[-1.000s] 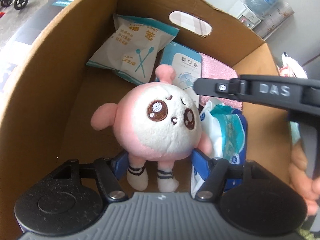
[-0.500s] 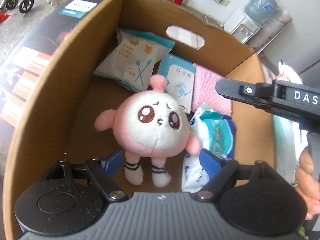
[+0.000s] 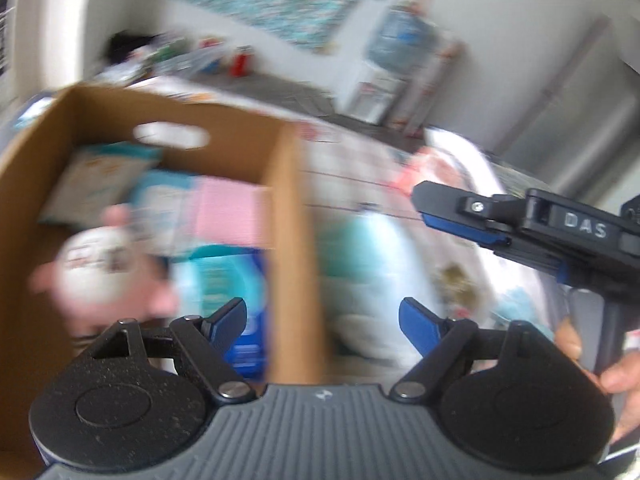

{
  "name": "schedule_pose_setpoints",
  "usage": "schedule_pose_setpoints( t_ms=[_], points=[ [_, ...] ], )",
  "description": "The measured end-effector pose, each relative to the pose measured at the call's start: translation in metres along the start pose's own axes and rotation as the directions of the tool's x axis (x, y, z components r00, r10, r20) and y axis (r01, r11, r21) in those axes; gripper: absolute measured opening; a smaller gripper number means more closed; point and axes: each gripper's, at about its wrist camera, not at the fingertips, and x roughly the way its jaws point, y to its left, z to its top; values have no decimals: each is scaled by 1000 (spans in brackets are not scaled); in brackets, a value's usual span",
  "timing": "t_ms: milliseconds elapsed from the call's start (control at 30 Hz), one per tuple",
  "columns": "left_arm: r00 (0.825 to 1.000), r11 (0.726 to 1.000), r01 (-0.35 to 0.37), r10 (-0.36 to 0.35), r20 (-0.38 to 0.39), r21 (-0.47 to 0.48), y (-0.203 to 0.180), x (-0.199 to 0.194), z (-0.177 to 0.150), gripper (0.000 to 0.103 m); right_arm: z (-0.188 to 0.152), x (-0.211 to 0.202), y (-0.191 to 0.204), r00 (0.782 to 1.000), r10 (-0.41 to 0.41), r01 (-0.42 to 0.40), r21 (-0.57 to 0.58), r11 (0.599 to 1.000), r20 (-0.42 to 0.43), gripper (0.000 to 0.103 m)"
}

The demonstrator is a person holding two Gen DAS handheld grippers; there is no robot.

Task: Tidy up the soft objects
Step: 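Open the left tool to release the plush toy in the box, then move the left tool to the blue checked cloth on the bed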

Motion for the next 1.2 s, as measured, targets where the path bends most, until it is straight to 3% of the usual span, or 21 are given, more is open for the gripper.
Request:
schedule_pose_setpoints(
  t_ms=[133, 267, 400, 533, 600, 667, 700, 833, 933, 1067, 1200],
  points=[
    [996, 988, 87, -84, -29, 123, -67, 28, -13, 84, -11, -69, -49, 987, -132, 130, 29, 991, 93, 42],
    [982, 968, 178, -163, -98, 174, -124, 67, -28, 83, -24, -132, -100, 946, -288, 280, 73, 957, 146, 45],
    [958, 960, 246, -220, -183, 135, -163, 110, -33, 78, -50, -183, -143, 870, -457, 449, 86, 890, 186, 48],
    [926, 958, 284, -261, -271, 45, -193, 152, -22, 76, -85, -207, -182, 802, -571, 568, 72, 820, 174, 55],
    [907, 955, 295, -273, -321, 20, -208, 175, -17, 76, -100, -208, -197, 782, -601, 601, 52, 797, 166, 64],
    [890, 955, 295, -273, -365, 5, -225, 195, -14, 76, -111, -205, -208, 767, -619, 625, 26, 781, 166, 79],
    [882, 955, 296, -274, -384, -1, -233, 207, -12, 77, -114, -201, -210, 763, -624, 631, 10, 775, 169, 79],
    [860, 961, 276, -261, -437, -31, -257, 239, -9, 77, -123, -185, -222, 730, -666, 676, -16, 737, 157, 79],
    [854, 967, 250, -244, -460, -48, -269, 261, -8, 77, -121, -174, -227, 713, -687, 695, -15, 719, 140, 77],
    [855, 974, 220, -219, -470, -53, -278, 282, -9, 71, -125, -169, -226, 696, -704, 714, -29, 700, 144, 64],
    [857, 978, 194, -204, -472, -72, -275, 291, -14, 56, -129, -171, -223, 684, -710, 721, -10, 693, 167, 48]
  ],
)
